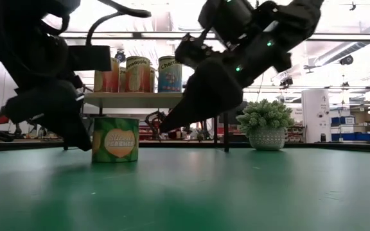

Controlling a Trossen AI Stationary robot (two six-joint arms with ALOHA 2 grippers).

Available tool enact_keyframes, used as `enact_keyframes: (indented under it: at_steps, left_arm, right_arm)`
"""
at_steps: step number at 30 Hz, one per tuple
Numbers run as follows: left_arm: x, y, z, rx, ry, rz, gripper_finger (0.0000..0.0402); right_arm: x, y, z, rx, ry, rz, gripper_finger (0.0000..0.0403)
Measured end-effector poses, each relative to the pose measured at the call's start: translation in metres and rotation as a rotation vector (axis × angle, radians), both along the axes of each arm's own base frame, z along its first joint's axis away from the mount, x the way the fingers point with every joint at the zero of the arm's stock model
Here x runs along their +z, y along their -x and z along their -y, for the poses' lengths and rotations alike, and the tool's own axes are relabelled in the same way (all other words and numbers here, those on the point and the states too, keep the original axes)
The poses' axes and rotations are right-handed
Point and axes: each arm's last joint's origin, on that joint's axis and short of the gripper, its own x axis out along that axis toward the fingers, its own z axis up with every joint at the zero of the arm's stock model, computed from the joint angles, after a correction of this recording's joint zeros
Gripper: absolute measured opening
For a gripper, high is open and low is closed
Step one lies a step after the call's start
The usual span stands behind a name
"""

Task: Pick and place cans onto a shelf
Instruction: Put the canned sliced peaches on the shelf

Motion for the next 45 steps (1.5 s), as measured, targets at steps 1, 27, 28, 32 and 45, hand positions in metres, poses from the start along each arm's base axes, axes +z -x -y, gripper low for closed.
enact_keyframes:
  at_steps: [1,27,28,32,45]
  left_arm:
    - [0.000,0.000,-0.001,0.003,-0.001,0.000,0.0000]
    - [0.000,-0.002,-0.002,-0.013,-0.005,0.005,0.0000]
    - [0.000,-0.002,-0.002,-0.012,-0.006,0.006,0.0000]
    - [0.001,-0.002,-0.001,-0.014,-0.021,0.018,0.0000]
    - [0.060,0.005,0.012,-0.167,-0.141,0.199,0.0000]
  right_arm:
    - [-0.002,-0.004,0.001,0.015,-0.006,0.001,0.0316]
    - [-0.011,-0.056,0.002,0.142,-0.031,0.060,0.0247]
    - [-0.011,-0.055,0.002,0.141,-0.030,0.059,0.0240]
    - [-0.006,-0.051,0.002,0.148,-0.018,0.048,0.0231]
    - [0.079,0.024,0.010,0.151,-0.014,0.109,0.0234]
